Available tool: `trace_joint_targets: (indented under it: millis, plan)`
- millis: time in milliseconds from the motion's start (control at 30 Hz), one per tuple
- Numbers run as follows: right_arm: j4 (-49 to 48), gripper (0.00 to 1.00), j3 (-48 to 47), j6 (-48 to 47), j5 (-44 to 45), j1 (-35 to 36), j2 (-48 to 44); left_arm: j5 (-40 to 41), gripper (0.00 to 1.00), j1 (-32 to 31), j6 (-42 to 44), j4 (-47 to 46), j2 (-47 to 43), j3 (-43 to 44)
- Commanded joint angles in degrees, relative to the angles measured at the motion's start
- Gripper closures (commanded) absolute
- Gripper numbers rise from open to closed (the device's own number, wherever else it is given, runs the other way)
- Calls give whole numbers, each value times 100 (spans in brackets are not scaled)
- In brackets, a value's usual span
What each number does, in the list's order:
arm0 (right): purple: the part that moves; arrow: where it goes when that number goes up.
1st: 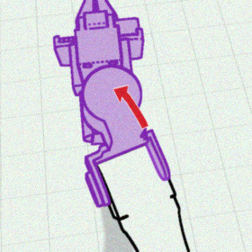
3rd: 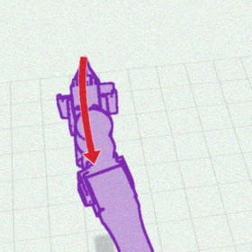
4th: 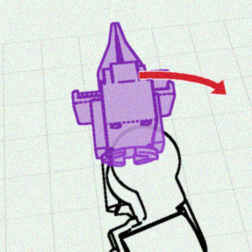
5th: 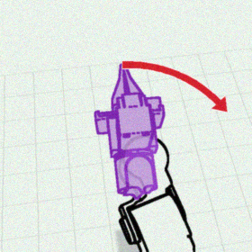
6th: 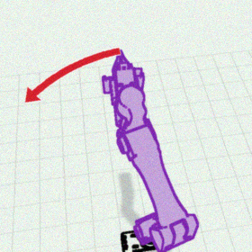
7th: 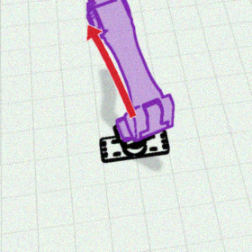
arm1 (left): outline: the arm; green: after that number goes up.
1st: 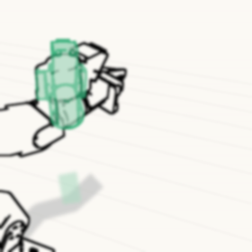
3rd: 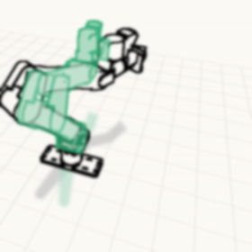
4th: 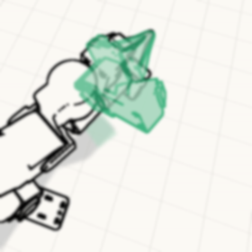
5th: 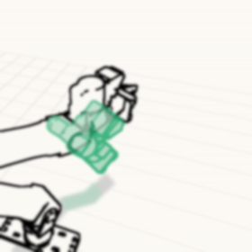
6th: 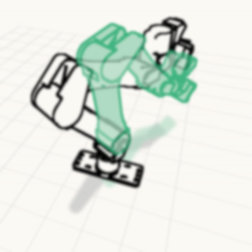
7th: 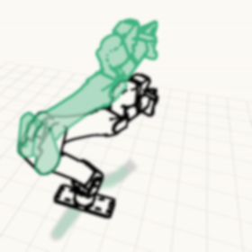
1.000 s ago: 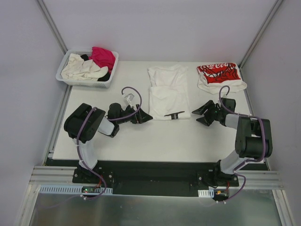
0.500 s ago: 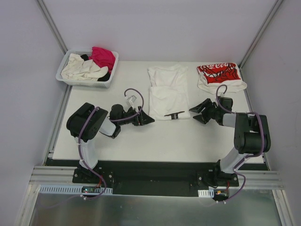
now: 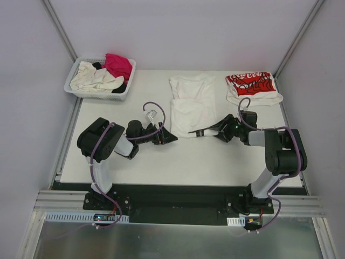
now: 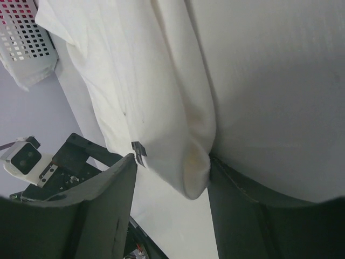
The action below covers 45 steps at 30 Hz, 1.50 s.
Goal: Fold and stack the t-shirts
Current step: Grab one side of the 2/3 rectangular tshirt with both arms
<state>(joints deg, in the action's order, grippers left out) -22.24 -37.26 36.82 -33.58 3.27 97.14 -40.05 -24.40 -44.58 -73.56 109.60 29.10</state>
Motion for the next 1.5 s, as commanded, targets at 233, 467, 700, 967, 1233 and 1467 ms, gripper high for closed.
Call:
trace_joint_targets:
  millis: [233, 467, 700, 967, 1233, 1467]
  plan:
    - [71, 62, 219, 62, 765, 69, -55, -108, 18, -38, 81, -45, -325, -89]
    - [71, 99, 403, 45, 941, 60, -266, -99, 18, -38, 151, 52, -457, -185]
    - [167, 99, 834, -17, 1310, 60, -933, -38, 18, -38, 178, 149, -580, -238]
    - [457, 99, 922, -70, 1346, 60, -1277, 645, 18, -379, 238, 552, -623, -273]
    - [308, 99, 1062, 97, 1372, 244, -1356, 2256, 16, -1189, 266, 2029, -1037, -98]
    - [238, 99, 1176, 203, 1389, 341, -1540, 3029, 17, -1409, -24, 2539, -1247, -124]
